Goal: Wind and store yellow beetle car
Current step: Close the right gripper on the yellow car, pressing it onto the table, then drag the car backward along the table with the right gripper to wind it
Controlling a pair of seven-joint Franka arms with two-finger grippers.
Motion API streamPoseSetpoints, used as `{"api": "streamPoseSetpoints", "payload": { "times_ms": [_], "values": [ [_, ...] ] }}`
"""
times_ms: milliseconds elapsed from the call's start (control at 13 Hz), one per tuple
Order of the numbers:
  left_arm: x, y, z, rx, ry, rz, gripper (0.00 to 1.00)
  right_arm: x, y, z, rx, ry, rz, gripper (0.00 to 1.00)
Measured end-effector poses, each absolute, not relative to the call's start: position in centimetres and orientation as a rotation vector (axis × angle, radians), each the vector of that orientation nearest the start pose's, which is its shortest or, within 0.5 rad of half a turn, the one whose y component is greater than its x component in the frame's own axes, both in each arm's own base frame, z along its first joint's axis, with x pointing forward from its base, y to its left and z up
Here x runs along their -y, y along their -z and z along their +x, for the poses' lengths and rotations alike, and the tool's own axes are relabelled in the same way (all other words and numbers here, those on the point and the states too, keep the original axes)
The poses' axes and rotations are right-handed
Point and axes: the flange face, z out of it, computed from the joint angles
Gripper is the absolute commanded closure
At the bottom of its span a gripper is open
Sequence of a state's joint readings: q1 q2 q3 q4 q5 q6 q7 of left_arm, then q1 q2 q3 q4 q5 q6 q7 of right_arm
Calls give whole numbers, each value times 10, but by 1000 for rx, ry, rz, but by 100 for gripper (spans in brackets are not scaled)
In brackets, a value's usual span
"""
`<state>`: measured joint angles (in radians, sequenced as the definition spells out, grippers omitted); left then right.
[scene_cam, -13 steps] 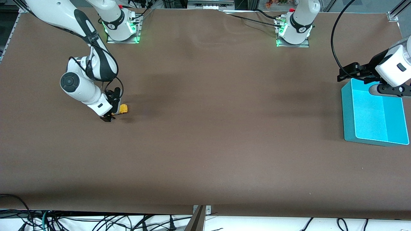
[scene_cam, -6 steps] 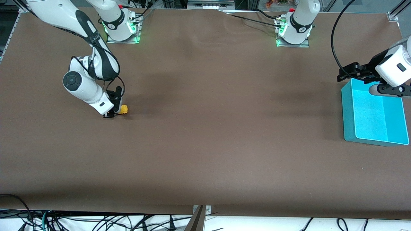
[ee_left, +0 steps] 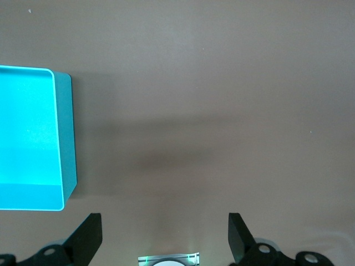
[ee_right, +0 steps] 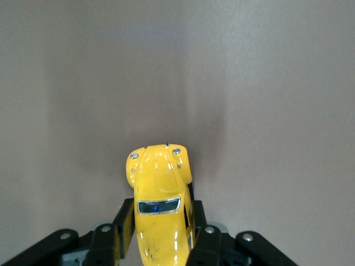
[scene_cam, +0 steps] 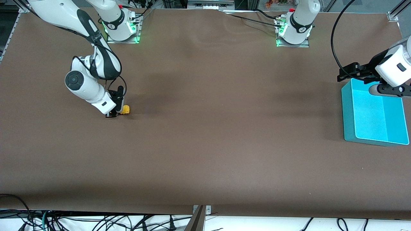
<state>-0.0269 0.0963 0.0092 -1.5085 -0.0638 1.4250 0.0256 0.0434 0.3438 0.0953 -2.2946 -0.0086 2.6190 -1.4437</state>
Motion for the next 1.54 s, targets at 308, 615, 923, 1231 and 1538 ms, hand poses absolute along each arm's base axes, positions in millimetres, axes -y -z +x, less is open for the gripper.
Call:
{"api": "streamPoseSetpoints", "payload": {
  "times_ms": [308,615,923,1231,1538],
  "values": [
    [18,-588,566,-75,-287,-3191,0,-82,-199,522,-2273,-18,2215,97],
    [18,-588,566,-75,-287,-3191,0,-74,-197,524,-2237,-23,2252,97],
    [18,-588,566,-75,-287,-3191,0,-71,-197,524,-2222,-26,2265,97],
    [18,-588,566,-75,-287,-3191,0,-58,-197,526,-2206,-29,2279,97],
    [18,-588,566,-75,-287,-3191,0,-22,-196,529,-2219,-36,2261,97]
  ]
}}
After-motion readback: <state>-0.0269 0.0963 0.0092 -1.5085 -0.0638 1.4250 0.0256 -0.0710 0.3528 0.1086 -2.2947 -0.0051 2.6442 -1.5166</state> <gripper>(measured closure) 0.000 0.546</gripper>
